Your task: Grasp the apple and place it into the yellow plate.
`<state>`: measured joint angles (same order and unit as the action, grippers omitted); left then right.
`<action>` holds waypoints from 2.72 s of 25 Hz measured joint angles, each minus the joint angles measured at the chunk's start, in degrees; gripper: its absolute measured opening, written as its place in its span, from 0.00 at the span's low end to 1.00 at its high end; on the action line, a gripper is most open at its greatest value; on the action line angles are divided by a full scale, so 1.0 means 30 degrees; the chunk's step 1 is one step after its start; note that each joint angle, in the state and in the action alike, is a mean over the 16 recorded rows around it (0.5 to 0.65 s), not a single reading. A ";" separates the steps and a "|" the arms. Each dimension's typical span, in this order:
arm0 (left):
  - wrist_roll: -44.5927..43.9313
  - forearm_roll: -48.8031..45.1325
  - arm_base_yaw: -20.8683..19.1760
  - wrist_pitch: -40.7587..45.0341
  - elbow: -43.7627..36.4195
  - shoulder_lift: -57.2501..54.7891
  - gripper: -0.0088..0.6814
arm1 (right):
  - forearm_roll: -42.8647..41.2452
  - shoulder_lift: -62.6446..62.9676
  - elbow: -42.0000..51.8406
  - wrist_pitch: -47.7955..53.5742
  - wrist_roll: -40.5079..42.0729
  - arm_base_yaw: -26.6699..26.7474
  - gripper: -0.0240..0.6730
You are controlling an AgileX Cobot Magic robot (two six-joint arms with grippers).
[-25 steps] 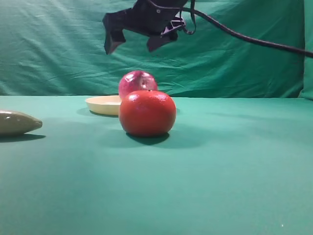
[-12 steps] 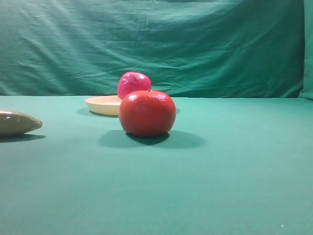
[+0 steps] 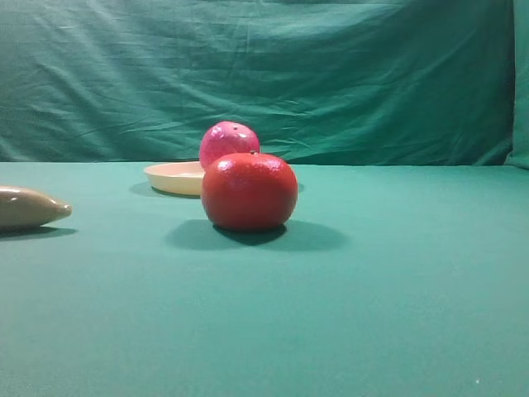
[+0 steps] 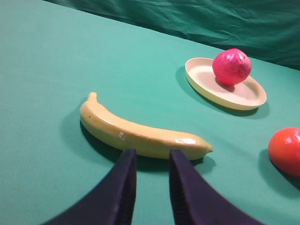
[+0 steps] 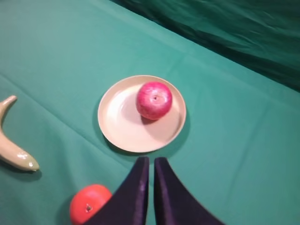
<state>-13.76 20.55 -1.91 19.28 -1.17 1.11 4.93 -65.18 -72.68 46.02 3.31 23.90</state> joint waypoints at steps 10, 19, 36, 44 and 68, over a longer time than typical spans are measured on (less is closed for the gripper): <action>0.0000 0.0000 0.0000 0.0000 0.0000 0.0000 0.24 | -0.0074 0.8363 0.8565 -0.3746 -0.0150 0.0000 0.03; 0.0000 0.0000 0.0000 0.0000 0.0000 0.0000 0.24 | -0.0133 1.4222 1.2100 -0.2817 -0.0150 0.0000 0.03; 0.0000 0.0000 0.0000 0.0000 0.0000 0.0000 0.24 | -0.1211 1.7862 1.4102 -0.2200 -0.0150 -0.1690 0.03; 0.0000 0.0000 0.0000 0.0000 0.0000 0.0000 0.24 | -0.1382 1.9839 1.8029 -0.5060 -0.0159 -0.4507 0.03; 0.0000 0.0000 0.0000 0.0000 0.0000 0.0000 0.24 | -0.0605 2.1930 2.4684 -0.8122 -0.0191 -0.6423 0.03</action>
<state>-13.76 20.55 -1.91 19.28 -1.17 1.11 3.11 0.61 1.38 21.65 2.73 4.63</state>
